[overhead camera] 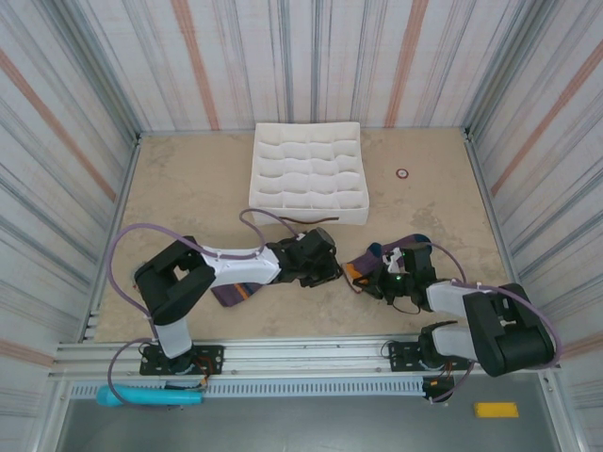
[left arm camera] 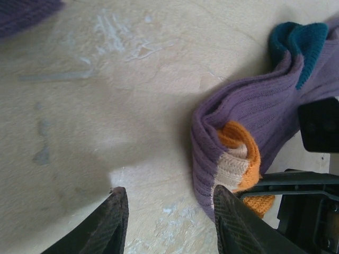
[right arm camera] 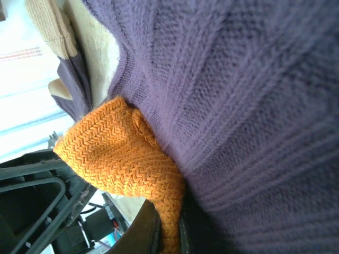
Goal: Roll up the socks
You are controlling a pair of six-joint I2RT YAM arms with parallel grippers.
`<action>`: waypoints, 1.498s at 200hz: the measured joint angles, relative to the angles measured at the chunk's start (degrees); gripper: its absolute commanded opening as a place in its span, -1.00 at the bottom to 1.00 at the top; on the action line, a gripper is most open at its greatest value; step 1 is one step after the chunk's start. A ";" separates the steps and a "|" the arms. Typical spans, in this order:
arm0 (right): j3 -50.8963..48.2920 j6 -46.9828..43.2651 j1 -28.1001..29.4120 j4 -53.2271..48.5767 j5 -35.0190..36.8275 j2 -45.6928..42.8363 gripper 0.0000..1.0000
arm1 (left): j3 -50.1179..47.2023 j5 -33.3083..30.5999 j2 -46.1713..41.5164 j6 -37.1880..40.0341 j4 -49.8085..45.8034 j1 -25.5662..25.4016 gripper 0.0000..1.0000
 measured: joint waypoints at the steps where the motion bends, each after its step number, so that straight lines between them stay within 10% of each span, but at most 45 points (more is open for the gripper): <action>1: 0.04 0.02 -0.02 0.04 -0.07 0.11 -1.00 | 0.00 -0.02 0.02 0.02 0.04 -0.02 -0.13; 192: 1.55 -0.11 -3.74 6.88 -4.44 8.33 -1.00 | 3.48 -0.57 6.95 1.86 8.39 -0.26 -0.06; 299: 1.55 -0.11 -3.82 6.49 -4.39 7.58 -1.00 | 6.91 0.50 9.86 -1.81 6.21 1.14 -0.78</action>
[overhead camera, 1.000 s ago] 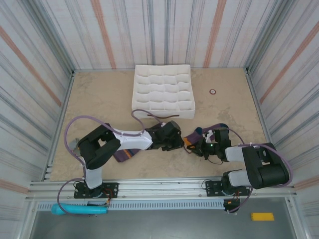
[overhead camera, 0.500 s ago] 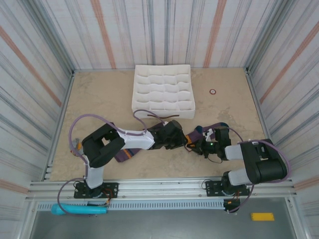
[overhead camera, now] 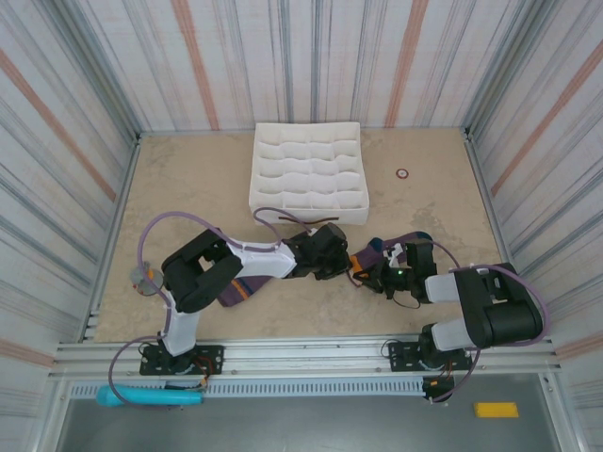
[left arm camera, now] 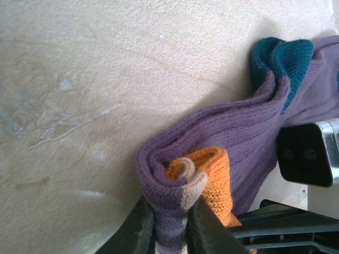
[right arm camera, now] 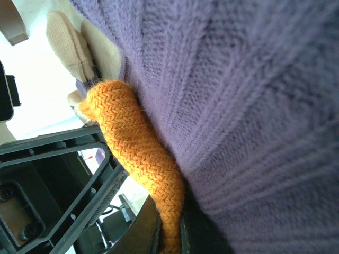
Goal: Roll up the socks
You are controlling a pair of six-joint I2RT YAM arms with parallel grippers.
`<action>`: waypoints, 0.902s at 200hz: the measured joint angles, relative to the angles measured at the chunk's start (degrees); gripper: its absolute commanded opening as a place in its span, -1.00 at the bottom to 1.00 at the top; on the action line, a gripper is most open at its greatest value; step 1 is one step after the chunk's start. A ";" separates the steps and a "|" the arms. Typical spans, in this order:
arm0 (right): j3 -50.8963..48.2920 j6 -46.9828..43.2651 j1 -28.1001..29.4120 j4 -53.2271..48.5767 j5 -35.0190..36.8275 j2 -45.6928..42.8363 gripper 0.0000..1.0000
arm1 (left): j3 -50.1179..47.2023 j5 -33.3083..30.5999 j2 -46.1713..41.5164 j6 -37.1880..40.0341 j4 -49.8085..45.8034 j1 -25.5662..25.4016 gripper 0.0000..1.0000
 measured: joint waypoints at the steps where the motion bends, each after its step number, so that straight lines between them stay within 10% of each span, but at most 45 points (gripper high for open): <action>1: 0.00 0.00 0.00 -0.09 0.02 -0.07 -1.00 | 0.07 -0.02 0.00 0.09 -0.20 0.02 -0.79; 110: 4.46 -10.23 12.11 -28.13 17.70 -26.86 0.06 | 1.84 -0.44 -2.95 -1.79 -13.31 1.27 -1.00; 180: 11.39 -21.53 36.68 -36.22 44.09 -35.12 0.27 | 1.90 3.93 -4.50 -1.40 -19.23 3.89 -1.00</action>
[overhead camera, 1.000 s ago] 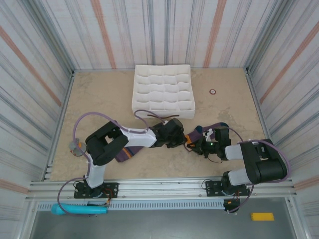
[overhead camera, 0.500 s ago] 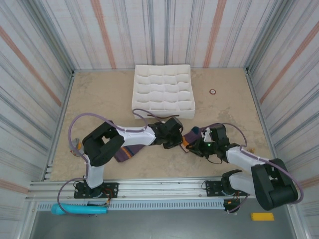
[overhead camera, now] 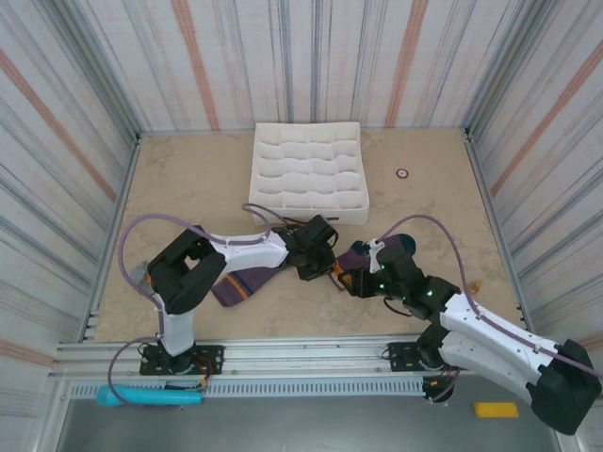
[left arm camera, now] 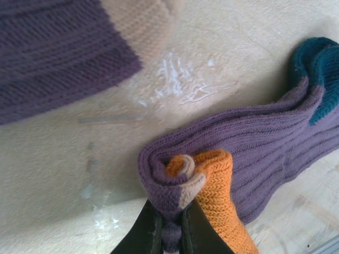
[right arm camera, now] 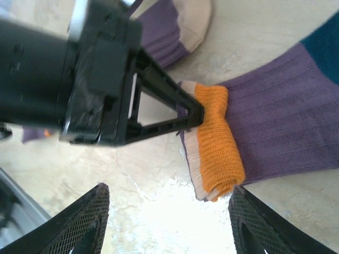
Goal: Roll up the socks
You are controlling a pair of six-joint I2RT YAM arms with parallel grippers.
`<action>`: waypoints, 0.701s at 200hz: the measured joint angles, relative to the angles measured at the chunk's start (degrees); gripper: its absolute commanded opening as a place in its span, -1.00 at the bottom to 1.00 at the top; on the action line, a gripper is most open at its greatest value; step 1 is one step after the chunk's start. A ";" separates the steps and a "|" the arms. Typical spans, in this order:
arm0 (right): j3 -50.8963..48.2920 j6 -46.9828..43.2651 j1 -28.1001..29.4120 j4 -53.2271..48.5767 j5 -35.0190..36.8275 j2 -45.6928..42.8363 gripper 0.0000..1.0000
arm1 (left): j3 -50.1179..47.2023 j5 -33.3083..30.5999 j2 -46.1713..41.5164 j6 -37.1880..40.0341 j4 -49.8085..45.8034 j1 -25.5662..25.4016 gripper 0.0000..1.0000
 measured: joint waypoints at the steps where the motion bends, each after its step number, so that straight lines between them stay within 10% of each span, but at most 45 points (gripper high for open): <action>1: 0.02 -0.09 0.33 0.00 0.22 0.11 0.27 | 0.00 0.07 -0.02 0.02 -0.04 0.02 -1.00; 64: 3.23 -8.35 22.16 2.47 26.67 14.86 0.29 | 0.48 4.81 -0.24 2.03 -3.74 2.34 -1.00; 140: 3.56 -14.73 26.43 11.28 40.04 28.41 0.22 | -0.90 8.09 -1.14 2.29 -4.37 3.28 -1.00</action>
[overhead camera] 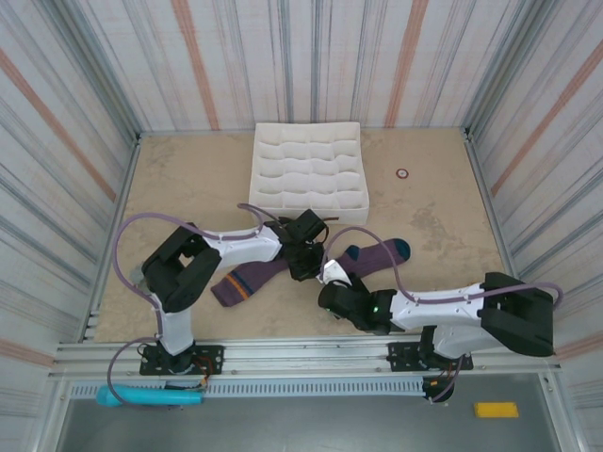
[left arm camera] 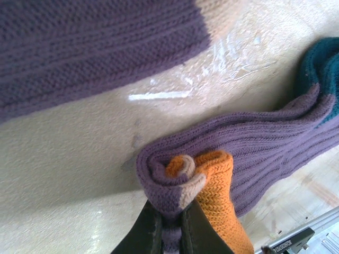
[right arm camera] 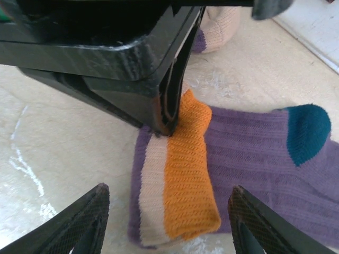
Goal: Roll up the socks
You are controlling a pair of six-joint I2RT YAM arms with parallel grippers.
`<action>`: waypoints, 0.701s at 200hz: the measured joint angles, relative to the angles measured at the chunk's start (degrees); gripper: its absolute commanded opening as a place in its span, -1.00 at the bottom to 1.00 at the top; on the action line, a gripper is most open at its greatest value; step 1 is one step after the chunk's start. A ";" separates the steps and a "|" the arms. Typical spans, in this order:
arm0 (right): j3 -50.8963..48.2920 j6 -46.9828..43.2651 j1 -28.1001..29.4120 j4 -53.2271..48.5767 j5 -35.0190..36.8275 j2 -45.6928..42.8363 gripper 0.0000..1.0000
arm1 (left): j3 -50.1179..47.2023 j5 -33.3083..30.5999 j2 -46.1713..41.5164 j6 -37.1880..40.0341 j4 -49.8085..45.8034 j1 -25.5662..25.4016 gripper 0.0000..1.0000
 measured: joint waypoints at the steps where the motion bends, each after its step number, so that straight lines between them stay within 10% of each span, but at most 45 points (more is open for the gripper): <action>1: 0.00 -0.02 0.00 0.09 0.09 0.20 0.22 | -0.02 0.02 -0.02 0.00 -0.02 0.00 -1.00; 60: 0.04 -1.29 0.04 3.54 1.38 5.31 0.13 | -0.81 1.64 -0.42 -0.04 -0.17 0.48 -1.00; 140: -0.70 2.34 -0.59 6.75 -1.07 7.06 -0.81 | -3.34 2.43 -1.73 -0.76 2.54 1.05 -0.94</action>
